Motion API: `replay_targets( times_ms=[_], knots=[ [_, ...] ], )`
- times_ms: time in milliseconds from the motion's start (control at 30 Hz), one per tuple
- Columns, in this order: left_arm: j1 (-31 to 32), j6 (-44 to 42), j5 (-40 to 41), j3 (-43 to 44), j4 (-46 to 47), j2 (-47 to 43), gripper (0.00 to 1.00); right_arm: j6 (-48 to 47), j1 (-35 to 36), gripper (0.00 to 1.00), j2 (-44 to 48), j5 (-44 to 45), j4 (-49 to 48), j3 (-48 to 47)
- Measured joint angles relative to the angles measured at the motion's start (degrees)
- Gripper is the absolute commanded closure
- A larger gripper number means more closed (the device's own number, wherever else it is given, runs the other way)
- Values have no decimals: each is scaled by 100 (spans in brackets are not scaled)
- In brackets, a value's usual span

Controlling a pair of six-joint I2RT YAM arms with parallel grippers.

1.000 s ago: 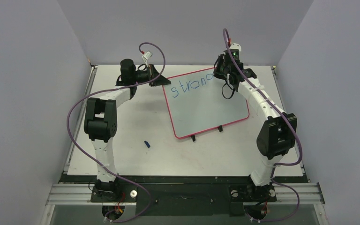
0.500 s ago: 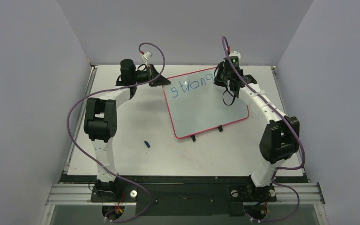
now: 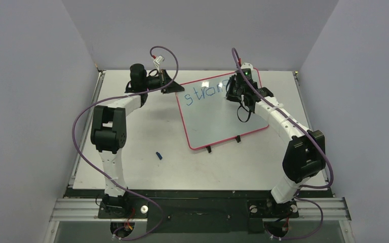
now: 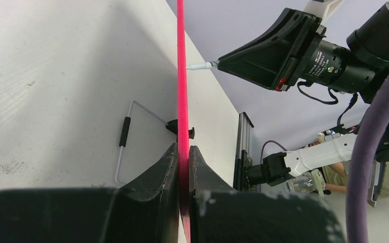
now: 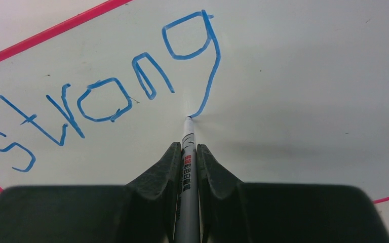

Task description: Write a sentence on the whiteboard

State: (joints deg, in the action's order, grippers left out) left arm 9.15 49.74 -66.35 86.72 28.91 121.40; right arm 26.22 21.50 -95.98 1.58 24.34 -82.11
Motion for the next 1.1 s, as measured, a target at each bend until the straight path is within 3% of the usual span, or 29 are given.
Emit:
replay_targets(
  times_ms=[567, 867, 1100],
  knots=[
    [0, -282, -28, 0, -81, -17, 100, -2, 72, 100, 205, 33, 210, -293],
    [-20, -1204, 146, -24, -1154, -275, 100, 4, 101, 100, 1180, -52, 232, 122],
    [-22, -1825, 232, -74, -1930, -549, 93, 22, 109, 100, 1456, -101, 216, 310]
  ],
)
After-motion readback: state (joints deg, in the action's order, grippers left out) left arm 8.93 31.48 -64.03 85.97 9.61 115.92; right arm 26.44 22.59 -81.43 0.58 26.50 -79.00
